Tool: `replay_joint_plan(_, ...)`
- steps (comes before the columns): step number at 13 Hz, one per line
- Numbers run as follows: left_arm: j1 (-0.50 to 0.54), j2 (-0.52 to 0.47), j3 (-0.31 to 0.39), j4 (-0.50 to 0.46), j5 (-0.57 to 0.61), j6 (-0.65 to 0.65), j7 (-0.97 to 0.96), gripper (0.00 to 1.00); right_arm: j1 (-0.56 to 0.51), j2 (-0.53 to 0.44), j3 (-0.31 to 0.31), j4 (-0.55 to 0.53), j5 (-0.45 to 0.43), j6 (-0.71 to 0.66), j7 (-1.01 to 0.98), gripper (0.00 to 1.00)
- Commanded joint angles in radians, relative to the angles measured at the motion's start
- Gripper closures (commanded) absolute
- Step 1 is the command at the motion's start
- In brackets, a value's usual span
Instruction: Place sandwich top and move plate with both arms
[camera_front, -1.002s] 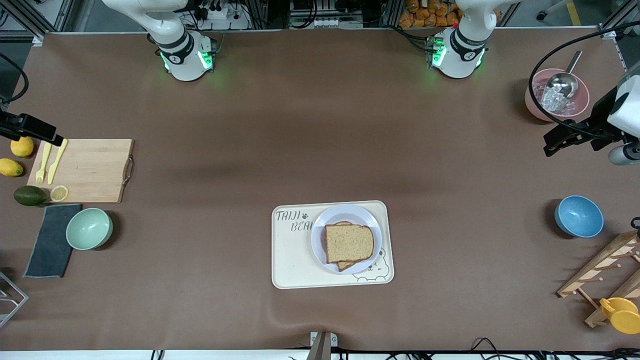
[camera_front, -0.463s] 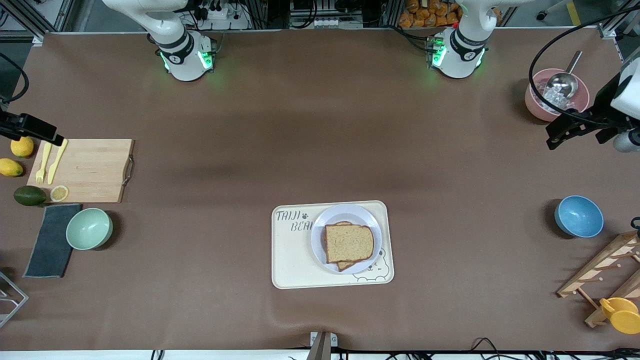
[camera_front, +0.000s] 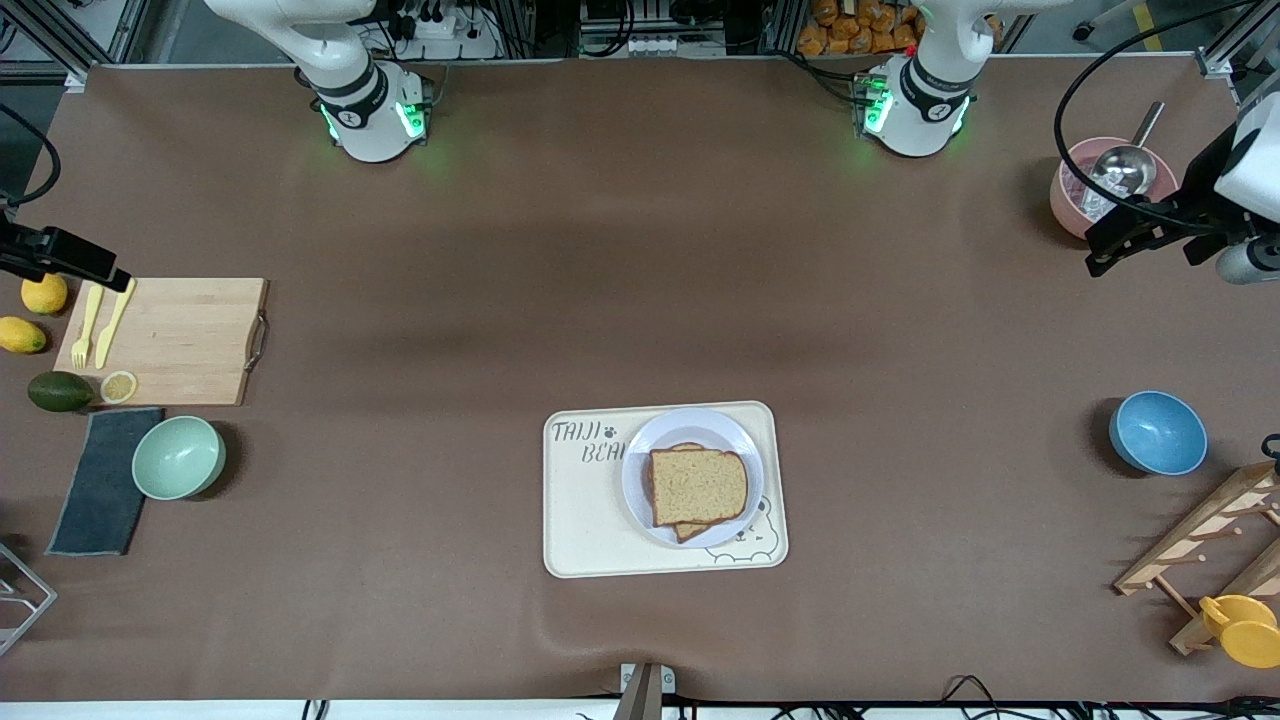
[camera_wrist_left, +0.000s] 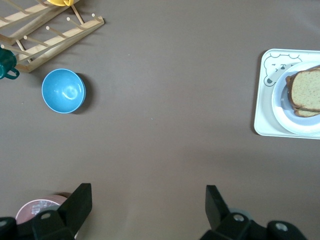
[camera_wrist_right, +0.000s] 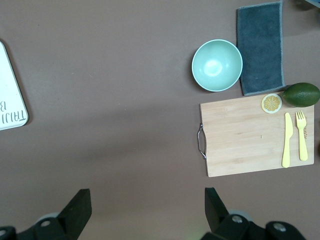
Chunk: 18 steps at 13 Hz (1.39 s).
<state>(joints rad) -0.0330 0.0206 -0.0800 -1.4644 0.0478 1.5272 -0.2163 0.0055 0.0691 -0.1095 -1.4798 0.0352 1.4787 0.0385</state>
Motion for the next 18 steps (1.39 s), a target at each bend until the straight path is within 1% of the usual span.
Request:
replay_joint_plan(1, -0.008, -0.045, 0.026, -0.024, -0.022, -0.012, 0.003, 0.0, 0.001, -0.006, 0.01, 0.009, 0.008, -0.006, 0.001, 0.0)
replay_joint_plan(8, 0.021, -0.056, 0.02, -0.045, -0.02, -0.021, 0.009, 0.0, -0.022, -0.002, 0.004, 0.006, 0.002, -0.012, -0.014, 0.0)
replay_joint_plan(12, 0.031, -0.056, 0.026, -0.047, -0.022, -0.016, 0.012, 0.0, -0.013, 0.0, 0.007, 0.006, 0.005, -0.011, -0.008, 0.0)
replay_joint_plan(15, 0.033, -0.051, 0.028, -0.045, -0.022, -0.015, 0.049, 0.0, -0.018, 0.005, 0.007, 0.004, 0.009, -0.011, -0.012, 0.0)
replay_joint_plan(17, 0.033, -0.051, 0.04, -0.05, -0.022, -0.016, 0.112, 0.0, -0.019, 0.0, 0.007, 0.004, 0.009, -0.017, -0.014, 0.0)
replay_joint_plan(18, 0.031, -0.05, 0.043, -0.048, -0.022, -0.016, 0.103, 0.0, -0.021, 0.0, 0.005, 0.004, 0.009, -0.027, -0.014, 0.0)
